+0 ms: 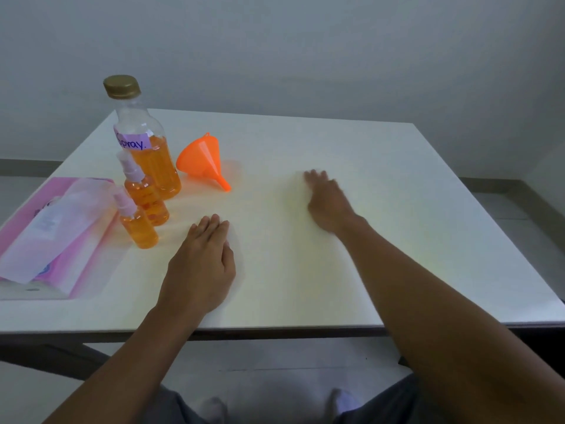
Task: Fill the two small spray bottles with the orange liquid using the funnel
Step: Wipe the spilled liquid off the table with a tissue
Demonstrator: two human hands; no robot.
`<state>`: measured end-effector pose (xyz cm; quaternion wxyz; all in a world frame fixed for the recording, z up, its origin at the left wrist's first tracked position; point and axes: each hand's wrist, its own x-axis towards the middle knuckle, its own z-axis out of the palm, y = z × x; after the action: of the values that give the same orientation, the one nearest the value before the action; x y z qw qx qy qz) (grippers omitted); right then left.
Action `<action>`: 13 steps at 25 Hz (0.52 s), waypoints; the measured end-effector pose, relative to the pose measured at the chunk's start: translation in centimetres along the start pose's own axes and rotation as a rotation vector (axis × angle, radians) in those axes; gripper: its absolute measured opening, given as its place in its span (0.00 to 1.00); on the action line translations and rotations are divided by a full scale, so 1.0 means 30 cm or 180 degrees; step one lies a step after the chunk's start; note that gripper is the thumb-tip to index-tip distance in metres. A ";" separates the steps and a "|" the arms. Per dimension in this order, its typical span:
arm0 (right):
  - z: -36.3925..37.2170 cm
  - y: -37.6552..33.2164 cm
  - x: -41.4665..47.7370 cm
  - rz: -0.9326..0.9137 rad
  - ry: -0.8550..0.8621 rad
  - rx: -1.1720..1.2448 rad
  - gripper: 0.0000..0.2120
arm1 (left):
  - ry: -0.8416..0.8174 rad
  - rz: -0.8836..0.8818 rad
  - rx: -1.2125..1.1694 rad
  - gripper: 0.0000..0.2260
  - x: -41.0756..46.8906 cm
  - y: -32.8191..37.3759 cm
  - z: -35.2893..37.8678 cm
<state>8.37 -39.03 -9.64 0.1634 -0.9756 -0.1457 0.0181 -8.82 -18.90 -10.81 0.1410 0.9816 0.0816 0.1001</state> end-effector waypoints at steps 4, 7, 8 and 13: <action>0.048 -0.108 -0.061 -0.0868 -0.0371 0.0160 0.38 | -0.0002 0.0021 -0.0013 0.21 0.005 -0.002 0.002; 0.017 -0.034 -0.136 -0.1232 -0.0453 0.0357 0.39 | -0.0035 -0.0009 -0.0015 0.22 0.004 -0.001 0.001; -0.003 0.006 -0.157 -0.1243 -0.0504 0.0328 0.39 | -0.0046 -0.0006 -0.0015 0.22 0.002 -0.001 0.001; -0.107 0.195 -0.253 -0.0979 -0.0427 -0.0015 0.39 | -0.0080 0.0032 -0.0001 0.22 0.004 -0.009 0.007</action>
<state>3.01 -47.51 -8.59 0.1519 -0.9388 -0.3039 0.0576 -8.68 -18.69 -11.07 0.1416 0.9831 0.0749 0.0884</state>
